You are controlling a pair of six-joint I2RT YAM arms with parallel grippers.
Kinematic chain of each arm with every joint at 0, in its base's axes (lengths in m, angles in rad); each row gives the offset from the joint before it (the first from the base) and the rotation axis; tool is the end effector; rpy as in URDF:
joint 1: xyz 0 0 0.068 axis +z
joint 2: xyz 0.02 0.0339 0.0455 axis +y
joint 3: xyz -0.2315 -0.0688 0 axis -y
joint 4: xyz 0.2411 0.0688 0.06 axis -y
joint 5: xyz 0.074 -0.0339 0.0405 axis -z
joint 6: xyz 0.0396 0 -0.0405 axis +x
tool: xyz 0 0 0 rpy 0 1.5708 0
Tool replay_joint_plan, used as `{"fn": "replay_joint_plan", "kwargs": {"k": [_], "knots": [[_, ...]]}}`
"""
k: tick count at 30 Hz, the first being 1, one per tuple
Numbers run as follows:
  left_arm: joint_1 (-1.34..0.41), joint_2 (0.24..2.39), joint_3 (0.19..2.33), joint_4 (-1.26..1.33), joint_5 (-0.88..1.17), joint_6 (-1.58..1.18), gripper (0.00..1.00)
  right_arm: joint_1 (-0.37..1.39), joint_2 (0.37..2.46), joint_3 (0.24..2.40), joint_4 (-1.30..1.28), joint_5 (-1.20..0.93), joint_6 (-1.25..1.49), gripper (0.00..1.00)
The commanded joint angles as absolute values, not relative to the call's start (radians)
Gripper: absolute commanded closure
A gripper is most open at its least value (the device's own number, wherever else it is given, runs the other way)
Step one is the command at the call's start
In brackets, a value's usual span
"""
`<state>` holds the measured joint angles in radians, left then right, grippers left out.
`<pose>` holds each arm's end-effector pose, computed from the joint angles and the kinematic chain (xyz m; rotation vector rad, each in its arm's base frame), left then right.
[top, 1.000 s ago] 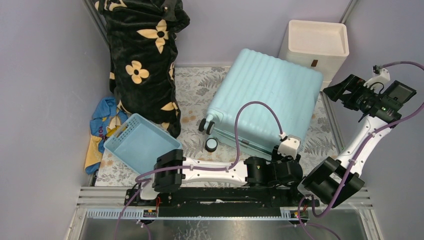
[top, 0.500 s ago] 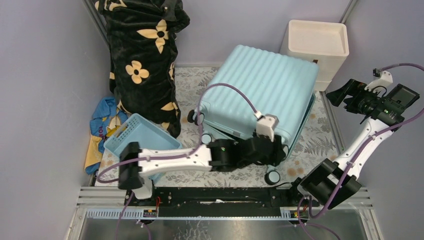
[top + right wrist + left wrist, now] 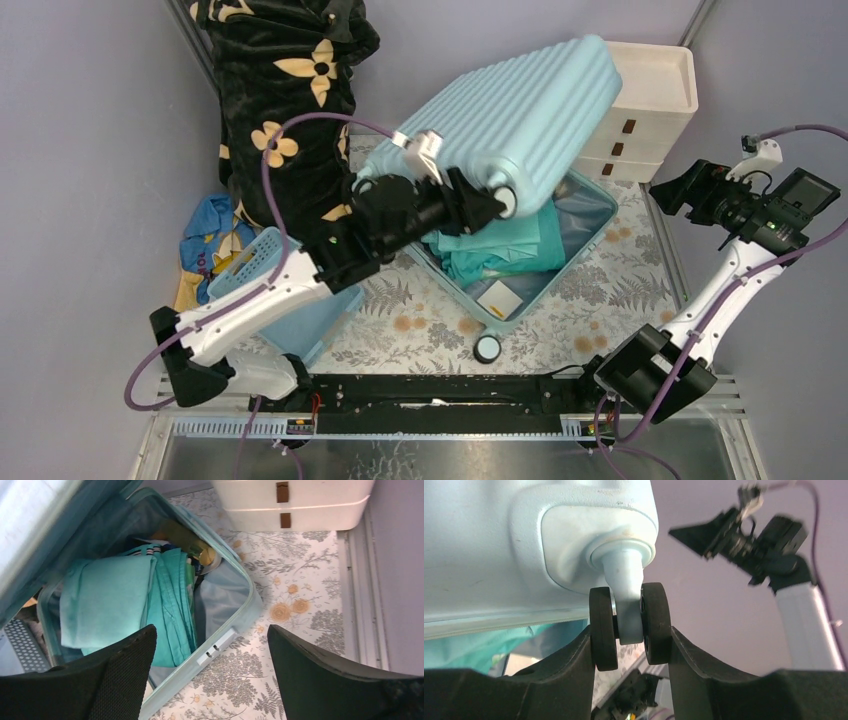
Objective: Open, take out, and arrange the luggage
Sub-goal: Open the luggage at the center of the board.
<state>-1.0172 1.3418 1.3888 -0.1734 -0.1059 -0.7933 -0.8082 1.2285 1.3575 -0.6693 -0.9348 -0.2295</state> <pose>0.1707 -0.2682 0.3959 0.1216 1.8601 -1.2294 0.2008 -0.1640 0.3719 0.0208 1.8912 0.2864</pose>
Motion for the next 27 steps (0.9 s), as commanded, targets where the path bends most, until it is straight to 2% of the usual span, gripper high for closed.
{"fn": "replay_joint_plan", "kwargs": {"k": [1, 8, 15, 20, 27], "knots": [[-0.83, 1.298, 1.372, -0.05, -0.141, -0.737, 1.0, -0.807, 1.216, 1.327, -0.674, -1.053, -0.256, 0.14], [-0.646, 1.267, 1.398, -0.042, -0.022, -0.768, 1.0, -0.626, 1.227, 1.203, -0.64, -0.98, -0.244, 0.15], [-0.512, 1.263, 1.442, -0.031, 0.011, -0.829, 1.0, -0.428, 1.263, 1.058, -0.462, -0.829, -0.095, 0.13], [-0.412, 1.261, 1.429, -0.008, -0.045, -0.879, 1.0, -0.4, 1.27, 1.006, -0.383, -0.651, -0.038, 0.14], [-0.288, 1.267, 1.4, 0.054, -0.016, -0.929, 1.0, -0.388, 1.266, 0.946, -0.381, -0.556, -0.051, 0.16]]}}
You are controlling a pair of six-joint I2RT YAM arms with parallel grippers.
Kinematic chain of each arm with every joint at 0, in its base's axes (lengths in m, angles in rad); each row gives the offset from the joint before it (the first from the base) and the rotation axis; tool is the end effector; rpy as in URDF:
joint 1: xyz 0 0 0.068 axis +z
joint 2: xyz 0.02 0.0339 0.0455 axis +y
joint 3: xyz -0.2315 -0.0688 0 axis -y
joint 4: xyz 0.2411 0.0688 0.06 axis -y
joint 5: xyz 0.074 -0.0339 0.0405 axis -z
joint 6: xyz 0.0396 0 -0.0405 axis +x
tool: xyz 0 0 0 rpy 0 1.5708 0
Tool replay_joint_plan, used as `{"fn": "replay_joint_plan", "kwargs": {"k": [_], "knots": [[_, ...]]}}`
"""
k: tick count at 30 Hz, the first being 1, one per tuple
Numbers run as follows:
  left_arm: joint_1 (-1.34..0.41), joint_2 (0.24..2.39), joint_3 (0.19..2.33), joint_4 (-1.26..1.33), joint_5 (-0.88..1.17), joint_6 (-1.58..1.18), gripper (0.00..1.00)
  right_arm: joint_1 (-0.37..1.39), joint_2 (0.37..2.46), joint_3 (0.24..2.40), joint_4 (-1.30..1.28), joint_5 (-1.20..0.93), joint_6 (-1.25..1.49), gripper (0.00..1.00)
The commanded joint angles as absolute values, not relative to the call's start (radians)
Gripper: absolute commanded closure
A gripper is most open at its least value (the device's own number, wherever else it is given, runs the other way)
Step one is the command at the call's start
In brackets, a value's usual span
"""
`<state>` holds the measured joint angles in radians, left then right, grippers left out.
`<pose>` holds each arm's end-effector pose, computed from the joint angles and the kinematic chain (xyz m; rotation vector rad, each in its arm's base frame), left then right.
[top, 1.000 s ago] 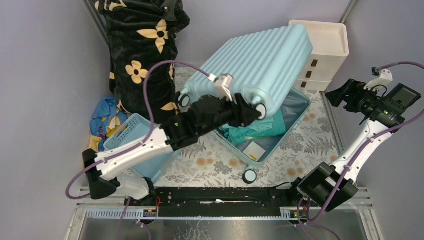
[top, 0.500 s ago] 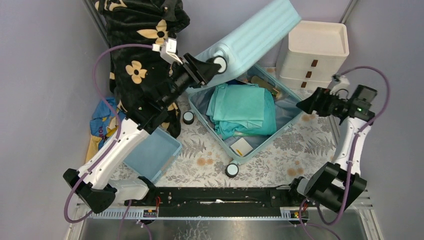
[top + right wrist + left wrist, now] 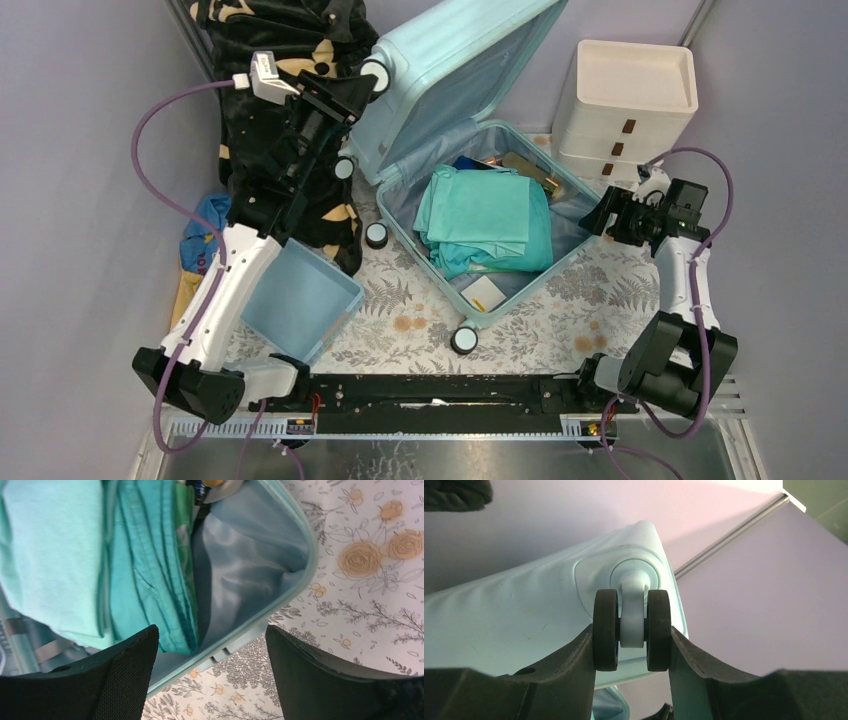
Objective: Open, take out, and arrange the luggage
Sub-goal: Open the luggage at the center of the board.
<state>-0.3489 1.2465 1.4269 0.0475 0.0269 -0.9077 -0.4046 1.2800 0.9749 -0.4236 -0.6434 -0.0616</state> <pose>0.2659 -0.0979 0.4609 -0.3699 1.3769 -1.0699 0.2672 -0.0886 0.2497 0.0507 2.1699 0.4740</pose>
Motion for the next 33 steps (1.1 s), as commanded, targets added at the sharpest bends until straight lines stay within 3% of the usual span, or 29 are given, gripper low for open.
{"fn": "replay_joint_plan", "kwargs": {"k": [1, 6, 15, 20, 24, 28, 33], "knots": [[-0.275, 1.263, 1.4, 0.058, -0.012, -0.932, 1.0, -0.385, 1.271, 0.938, -0.381, -0.55, -0.052, 0.16], [-0.219, 1.244, 1.392, 0.057, -0.014, -0.926, 1.0, -0.375, 1.325, 0.93, -0.36, -0.551, -0.037, 0.27], [-0.073, 1.256, 1.358, 0.102, 0.086, -0.995, 1.0, -0.351, 1.379, 0.972, -0.325, -0.557, -0.006, 0.31], [-0.037, 1.278, 1.378, 0.108, 0.104, -1.056, 1.0, -0.335, 1.418, 0.989, -0.319, -0.552, -0.006, 0.4], [0.035, 1.257, 1.36, 0.116, 0.1, -1.139, 1.0, -0.317, 1.442, 0.994, -0.308, -0.546, -0.006, 0.52], [0.112, 1.218, 1.329, 0.119, 0.083, -1.192, 1.0, -0.299, 1.462, 1.014, -0.306, -0.555, 0.022, 0.69], [0.193, 1.198, 1.318, 0.101, 0.08, -1.21, 1.0, -0.275, 1.468, 1.028, -0.316, -0.568, 0.02, 0.76]]}}
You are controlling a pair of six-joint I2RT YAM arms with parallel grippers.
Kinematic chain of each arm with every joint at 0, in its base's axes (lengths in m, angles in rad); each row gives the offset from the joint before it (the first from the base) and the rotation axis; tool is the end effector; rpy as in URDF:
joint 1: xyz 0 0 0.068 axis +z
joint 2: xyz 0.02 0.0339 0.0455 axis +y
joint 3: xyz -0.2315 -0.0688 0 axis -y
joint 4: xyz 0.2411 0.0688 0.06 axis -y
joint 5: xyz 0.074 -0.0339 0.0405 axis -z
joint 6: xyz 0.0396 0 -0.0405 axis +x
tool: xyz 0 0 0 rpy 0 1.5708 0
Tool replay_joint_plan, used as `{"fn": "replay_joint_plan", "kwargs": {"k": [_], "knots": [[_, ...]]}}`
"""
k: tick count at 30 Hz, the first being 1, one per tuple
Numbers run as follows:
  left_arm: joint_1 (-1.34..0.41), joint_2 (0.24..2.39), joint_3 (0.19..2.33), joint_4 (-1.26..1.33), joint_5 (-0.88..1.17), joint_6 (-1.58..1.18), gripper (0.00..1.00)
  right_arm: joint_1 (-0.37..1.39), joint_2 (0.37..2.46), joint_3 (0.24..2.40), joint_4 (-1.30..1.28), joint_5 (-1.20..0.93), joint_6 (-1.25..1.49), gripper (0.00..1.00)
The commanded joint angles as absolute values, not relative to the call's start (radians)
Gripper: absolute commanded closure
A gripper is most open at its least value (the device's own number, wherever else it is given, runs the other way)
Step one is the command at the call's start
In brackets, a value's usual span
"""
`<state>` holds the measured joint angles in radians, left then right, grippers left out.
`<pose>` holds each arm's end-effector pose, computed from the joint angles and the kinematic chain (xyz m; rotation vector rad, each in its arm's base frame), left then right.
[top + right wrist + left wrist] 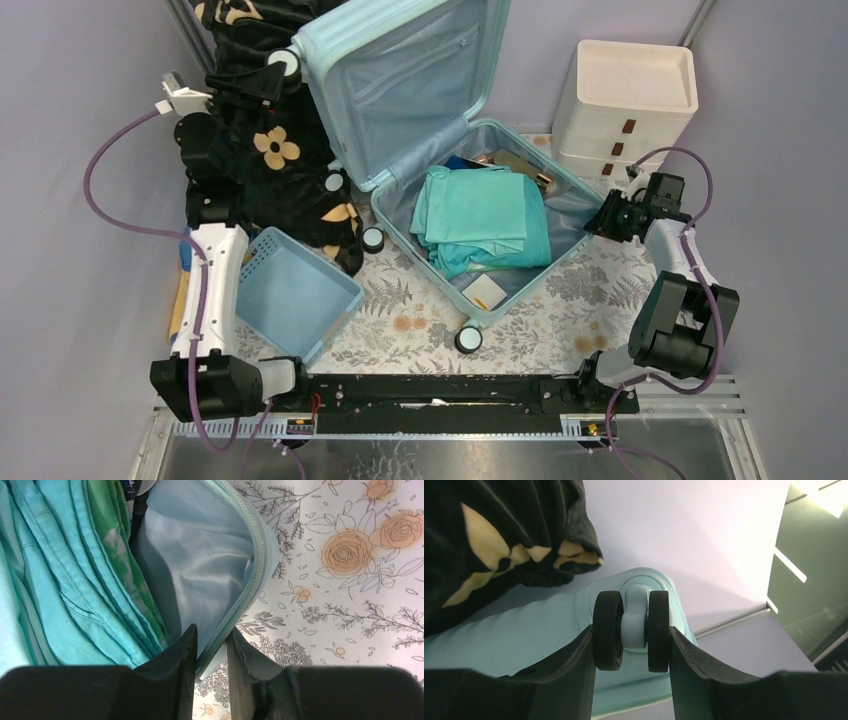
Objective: Open, take out, and arrange the luggage
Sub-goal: Open the luggage at the center of the board.
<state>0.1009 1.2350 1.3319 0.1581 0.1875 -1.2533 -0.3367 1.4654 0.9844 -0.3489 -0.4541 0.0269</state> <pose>0.2864 0.0216 0.4436 -0.7414 1.1932 -1.0932 0.2994 -0.0864 0.2045 0.2146 2.3177 0.3903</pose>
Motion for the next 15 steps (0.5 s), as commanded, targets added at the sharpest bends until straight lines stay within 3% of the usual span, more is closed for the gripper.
{"fn": "replay_joint_plan", "kwargs": {"k": [1, 15], "knots": [[0.204, 1.197, 1.318, 0.098, 0.079, -1.21, 1.0, -0.27, 1.466, 1.028, -0.318, -0.573, 0.018, 0.77], [0.312, 1.255, 1.318, 0.09, 0.062, -1.206, 1.0, -0.19, 1.377, 1.001, -0.363, -0.697, -0.035, 0.8]]}}
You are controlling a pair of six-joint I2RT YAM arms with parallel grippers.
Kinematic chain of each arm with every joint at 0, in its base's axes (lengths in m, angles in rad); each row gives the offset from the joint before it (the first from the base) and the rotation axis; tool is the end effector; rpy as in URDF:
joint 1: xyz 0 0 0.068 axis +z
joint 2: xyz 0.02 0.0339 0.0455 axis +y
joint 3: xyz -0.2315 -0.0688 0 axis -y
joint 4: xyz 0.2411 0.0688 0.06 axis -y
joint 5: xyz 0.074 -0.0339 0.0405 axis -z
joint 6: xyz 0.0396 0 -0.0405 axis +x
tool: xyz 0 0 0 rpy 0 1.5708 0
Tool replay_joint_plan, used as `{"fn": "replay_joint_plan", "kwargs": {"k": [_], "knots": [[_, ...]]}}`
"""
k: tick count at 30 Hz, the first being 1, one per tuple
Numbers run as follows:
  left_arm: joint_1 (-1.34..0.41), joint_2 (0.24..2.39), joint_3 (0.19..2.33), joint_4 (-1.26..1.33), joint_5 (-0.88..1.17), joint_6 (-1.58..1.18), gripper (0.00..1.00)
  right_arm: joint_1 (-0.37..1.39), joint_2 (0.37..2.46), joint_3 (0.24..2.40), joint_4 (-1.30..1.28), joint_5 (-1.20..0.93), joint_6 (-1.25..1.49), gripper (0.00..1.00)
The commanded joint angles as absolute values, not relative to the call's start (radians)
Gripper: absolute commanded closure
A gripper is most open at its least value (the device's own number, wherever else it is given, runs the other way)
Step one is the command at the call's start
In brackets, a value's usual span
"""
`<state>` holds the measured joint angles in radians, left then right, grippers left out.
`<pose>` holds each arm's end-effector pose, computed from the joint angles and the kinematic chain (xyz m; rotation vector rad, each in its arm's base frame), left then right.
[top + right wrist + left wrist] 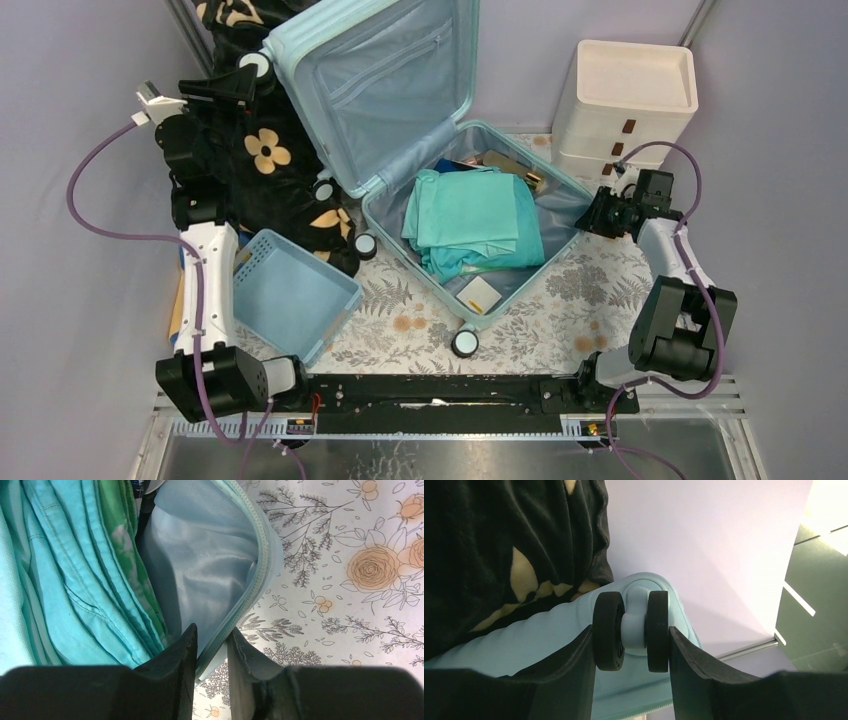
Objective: Open, take out, and arrange the luggage
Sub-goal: Open the luggage at the center of the board.
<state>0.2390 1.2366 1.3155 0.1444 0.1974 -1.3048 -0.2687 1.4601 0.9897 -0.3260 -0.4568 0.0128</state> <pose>0.2833 0.0610 0.4360 -0.8624 1.1380 -1.0225 0.3065 -0.0663 0.2095 0.1064 2.2985 0.4089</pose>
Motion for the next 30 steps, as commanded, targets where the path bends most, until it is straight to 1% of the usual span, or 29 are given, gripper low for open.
{"fn": "replay_joint_plan", "kwargs": {"k": [1, 8, 10, 14, 16, 19, 22, 24, 26, 30], "knots": [[0.317, 1.267, 1.321, 0.089, 0.059, -1.204, 1.0, -0.183, 1.37, 0.998, -0.373, -0.702, -0.035, 0.8], [0.355, 1.344, 1.383, 0.099, 0.092, -1.216, 1.0, -0.086, 1.292, 0.926, -0.453, -0.719, -0.051, 0.81], [0.356, 1.36, 1.394, 0.105, 0.113, -1.224, 1.0, -0.072, 1.276, 0.907, -0.48, -0.713, -0.074, 0.79], [0.354, 1.365, 1.381, 0.119, 0.121, -1.229, 1.0, -0.069, 1.276, 0.896, -0.546, -0.713, -0.127, 0.71], [0.355, 1.363, 1.362, 0.129, 0.133, -1.238, 0.99, -0.069, 1.275, 0.898, -0.548, -0.708, -0.137, 0.65], [0.355, 1.357, 1.34, 0.134, 0.152, -1.254, 0.81, -0.069, 1.268, 0.954, -0.562, -0.686, -0.152, 0.5], [0.357, 1.346, 1.329, 0.131, 0.156, -1.255, 0.62, -0.071, 1.249, 1.017, -0.581, -0.646, -0.178, 0.39], [0.363, 1.34, 1.33, 0.128, 0.155, -1.256, 0.49, -0.071, 1.234, 1.038, -0.577, -0.634, -0.184, 0.35], [0.366, 1.334, 1.334, 0.123, 0.152, -1.255, 0.42, -0.071, 1.221, 1.047, -0.572, -0.634, -0.19, 0.33], [0.378, 1.319, 1.346, 0.105, 0.138, -1.25, 0.34, -0.071, 1.213, 1.051, -0.586, -0.636, -0.21, 0.32]]}}
